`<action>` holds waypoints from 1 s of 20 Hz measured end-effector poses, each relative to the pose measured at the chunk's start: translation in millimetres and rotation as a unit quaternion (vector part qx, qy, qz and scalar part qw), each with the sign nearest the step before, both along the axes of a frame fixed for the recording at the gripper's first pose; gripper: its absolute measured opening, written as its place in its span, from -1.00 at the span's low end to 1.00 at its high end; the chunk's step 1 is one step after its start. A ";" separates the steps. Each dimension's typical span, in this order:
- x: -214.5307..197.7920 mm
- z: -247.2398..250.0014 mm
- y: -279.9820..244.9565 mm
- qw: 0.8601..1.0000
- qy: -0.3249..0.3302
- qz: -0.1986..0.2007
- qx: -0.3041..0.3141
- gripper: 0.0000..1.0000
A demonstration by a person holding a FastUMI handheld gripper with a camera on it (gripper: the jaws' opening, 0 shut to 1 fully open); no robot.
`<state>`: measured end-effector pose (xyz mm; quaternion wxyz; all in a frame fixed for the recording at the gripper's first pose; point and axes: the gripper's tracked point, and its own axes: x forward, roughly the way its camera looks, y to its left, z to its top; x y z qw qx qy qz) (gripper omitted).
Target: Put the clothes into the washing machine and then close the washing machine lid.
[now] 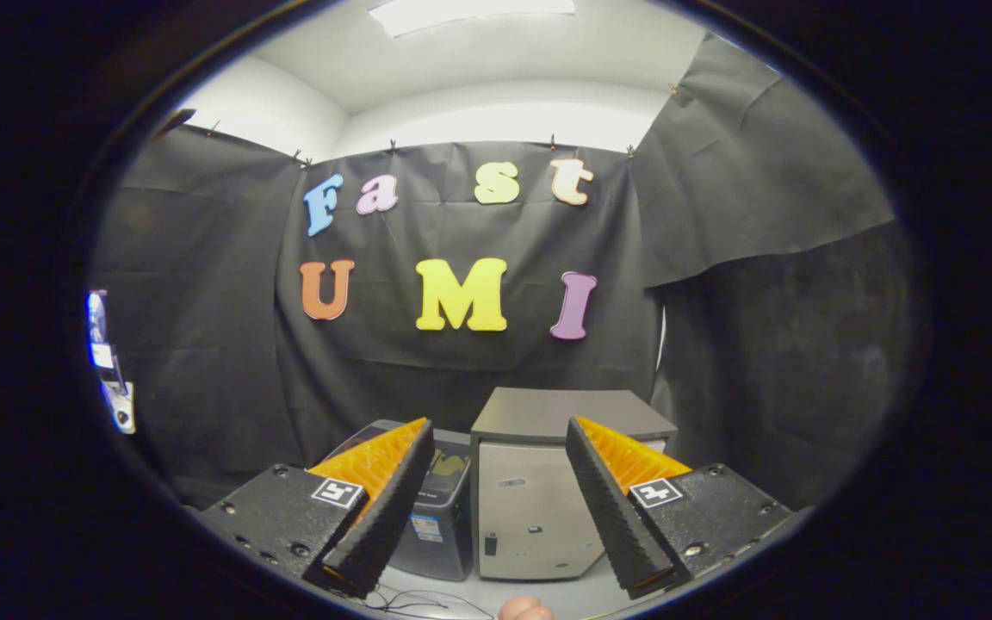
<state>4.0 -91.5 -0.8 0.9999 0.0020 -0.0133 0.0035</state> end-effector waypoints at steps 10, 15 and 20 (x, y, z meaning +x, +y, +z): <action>-1.0 -6.1 -1.2 1.000 0.012 -0.004 -0.001 0.95; -0.5 -1.3 -1.9 1.000 0.005 -0.006 -0.002 0.96; 1.2 1.0 -3.0 1.000 0.004 -0.006 0.000 0.95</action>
